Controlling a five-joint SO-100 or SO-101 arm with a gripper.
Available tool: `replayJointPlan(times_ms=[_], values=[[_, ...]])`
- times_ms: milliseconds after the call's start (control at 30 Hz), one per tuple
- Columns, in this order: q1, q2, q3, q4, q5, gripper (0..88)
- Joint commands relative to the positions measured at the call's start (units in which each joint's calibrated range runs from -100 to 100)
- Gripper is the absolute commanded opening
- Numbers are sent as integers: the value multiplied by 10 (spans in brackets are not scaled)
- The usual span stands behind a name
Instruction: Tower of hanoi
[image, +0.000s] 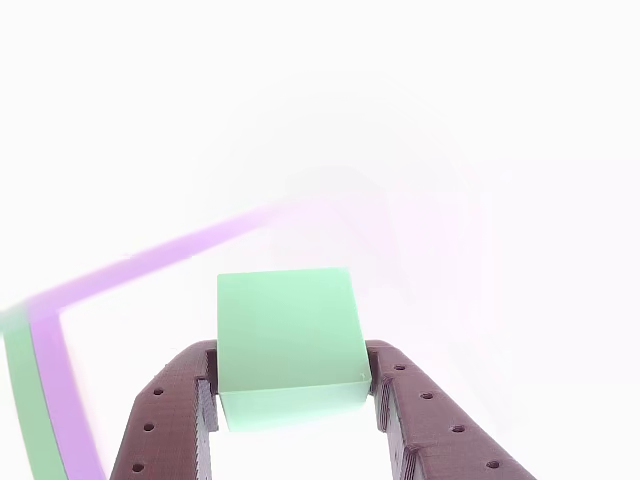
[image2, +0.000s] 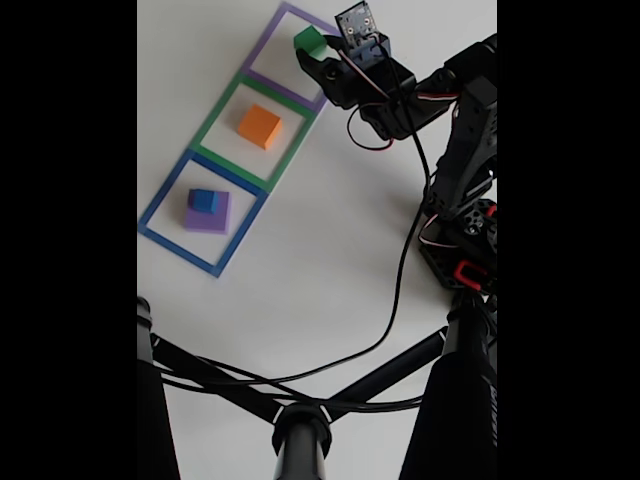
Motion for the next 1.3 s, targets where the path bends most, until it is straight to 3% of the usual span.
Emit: replayJointPlan(times_ms=[0,467,933,1267], values=[[-9,9,-14,-36,0,72],[-9,42,-1,-76,0,96],[-10,56,4,-92,0,199],[-11,0,19,-65,0,225]])
